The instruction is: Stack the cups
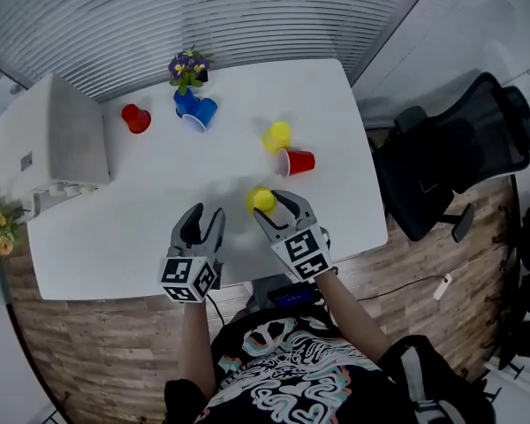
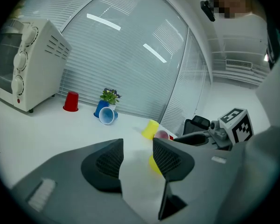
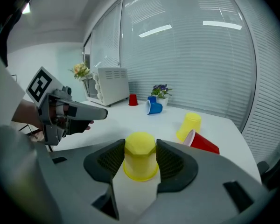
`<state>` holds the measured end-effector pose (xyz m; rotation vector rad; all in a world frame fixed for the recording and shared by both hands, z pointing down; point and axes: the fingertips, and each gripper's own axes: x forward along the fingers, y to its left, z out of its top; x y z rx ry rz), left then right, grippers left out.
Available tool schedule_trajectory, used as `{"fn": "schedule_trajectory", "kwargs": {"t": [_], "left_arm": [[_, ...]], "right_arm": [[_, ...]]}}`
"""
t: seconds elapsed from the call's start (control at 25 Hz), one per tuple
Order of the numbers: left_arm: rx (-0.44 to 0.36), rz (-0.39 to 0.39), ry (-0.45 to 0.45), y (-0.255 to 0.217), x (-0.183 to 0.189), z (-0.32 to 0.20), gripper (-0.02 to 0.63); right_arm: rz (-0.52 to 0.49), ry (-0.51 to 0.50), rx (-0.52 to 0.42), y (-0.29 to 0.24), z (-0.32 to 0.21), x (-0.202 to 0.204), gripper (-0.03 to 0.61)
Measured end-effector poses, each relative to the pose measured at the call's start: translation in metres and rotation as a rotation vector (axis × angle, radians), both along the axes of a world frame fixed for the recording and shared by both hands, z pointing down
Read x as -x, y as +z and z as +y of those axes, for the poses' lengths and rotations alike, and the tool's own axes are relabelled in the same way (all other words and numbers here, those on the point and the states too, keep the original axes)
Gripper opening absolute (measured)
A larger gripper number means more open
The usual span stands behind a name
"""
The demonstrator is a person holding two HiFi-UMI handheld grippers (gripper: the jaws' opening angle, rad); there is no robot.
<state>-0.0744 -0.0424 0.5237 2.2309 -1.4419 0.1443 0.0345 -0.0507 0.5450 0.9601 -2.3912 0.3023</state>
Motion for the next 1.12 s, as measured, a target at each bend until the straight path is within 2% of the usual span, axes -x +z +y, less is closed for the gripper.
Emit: {"fn": "schedule_trajectory", "kwargs": {"t": [0.12,0.44,0.68,1.12], "left_arm": [[0.000,0.008,-0.007,0.001,-0.002,-0.005,0.186],[-0.006,0.018,-0.012,0.000,-0.001,-0.013,0.186],[-0.011,0.028,-0.003,-0.005,-0.001,-0.027,0.182],[0.006,0.064,0.026,0.002,-0.006,-0.073,0.178]], "right_arm": [[0.004,-0.032,0.034,0.007,0.004,0.001,0.249],[-0.055,0.026,-0.043,-0.038,-0.027,-0.016,0.247],[-0.031,0.082,-0.056,-0.044,-0.070,-0.028,0.247],[0.059,0.137,-0.005,-0.017,-0.136,-0.040,0.265]]}}
